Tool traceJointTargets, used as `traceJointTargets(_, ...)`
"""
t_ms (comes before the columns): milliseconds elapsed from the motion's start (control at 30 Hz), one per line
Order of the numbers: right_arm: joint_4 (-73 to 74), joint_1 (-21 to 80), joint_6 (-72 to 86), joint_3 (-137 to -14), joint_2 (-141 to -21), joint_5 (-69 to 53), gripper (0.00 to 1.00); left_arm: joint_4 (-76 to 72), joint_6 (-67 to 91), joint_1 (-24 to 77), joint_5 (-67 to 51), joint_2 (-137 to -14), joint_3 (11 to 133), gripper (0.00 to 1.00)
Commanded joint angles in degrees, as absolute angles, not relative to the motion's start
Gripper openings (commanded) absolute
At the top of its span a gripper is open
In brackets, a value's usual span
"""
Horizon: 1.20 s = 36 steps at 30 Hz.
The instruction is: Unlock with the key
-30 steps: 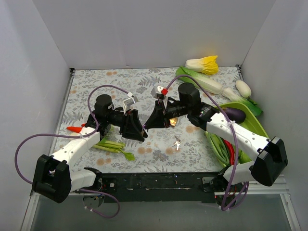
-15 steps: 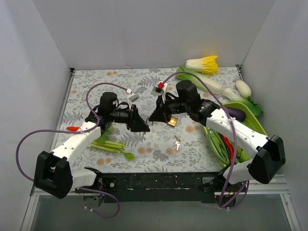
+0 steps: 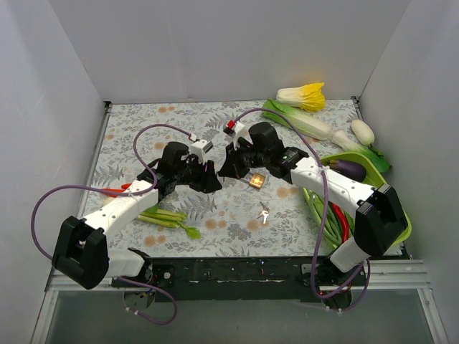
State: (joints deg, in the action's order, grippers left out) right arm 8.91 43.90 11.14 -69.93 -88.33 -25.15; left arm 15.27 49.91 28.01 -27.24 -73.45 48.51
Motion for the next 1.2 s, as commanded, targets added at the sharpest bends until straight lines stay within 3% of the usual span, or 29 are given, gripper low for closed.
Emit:
traceJointTargets(0, 4.9, 46.1, 16.2, -70.1, -87.0, -31.4, 0.01, 14.9, 51.1, 27.2, -12.4, -73.5, 50.3, 0.00)
traceJointTargets(300, 5.5, 46.1, 16.6, -69.7, -86.3, -28.5, 0.03, 14.9, 52.1, 27.2, -13.9, -74.4, 50.5, 0.00)
traceJointTargets(367, 5.5, 45.6, 17.0, -69.3, -85.9, -28.0, 0.12, 14.9, 52.4, 26.9, -13.8, -74.4, 50.4, 0.00)
traceJointTargets(400, 5.0, 45.4, 17.4, -68.9, -85.6, -28.2, 0.21, 14.6, 52.6, 26.5, -14.9, -74.8, 50.4, 0.00)
traceJointTargets(433, 4.6, 45.0, 17.8, -68.5, -85.3, -28.5, 0.38, 14.5, 52.6, 26.1, -15.5, -75.0, 50.4, 0.00)
traceJointTargets(533, 3.3, 43.3, 19.2, -66.4, -84.0, -29.2, 0.59, 14.2, 53.3, 24.1, -16.3, -75.9, 50.4, 0.00)
traceJointTargets(567, 3.1, 42.6, 19.4, -65.1, -83.2, -29.0, 0.62, 14.2, 53.3, 23.6, -16.2, -76.2, 50.4, 0.00)
traceJointTargets(900, 1.4, 37.0, 20.7, -58.5, -76.0, -27.9, 0.66, 17.5, 53.1, 23.4, -14.8, -81.4, 51.7, 0.00)
traceJointTargets(1167, 2.0, 34.8, 20.0, -55.3, -71.8, -27.0, 0.66, 29.3, 53.4, 23.3, -7.7, -92.7, 64.2, 0.00)
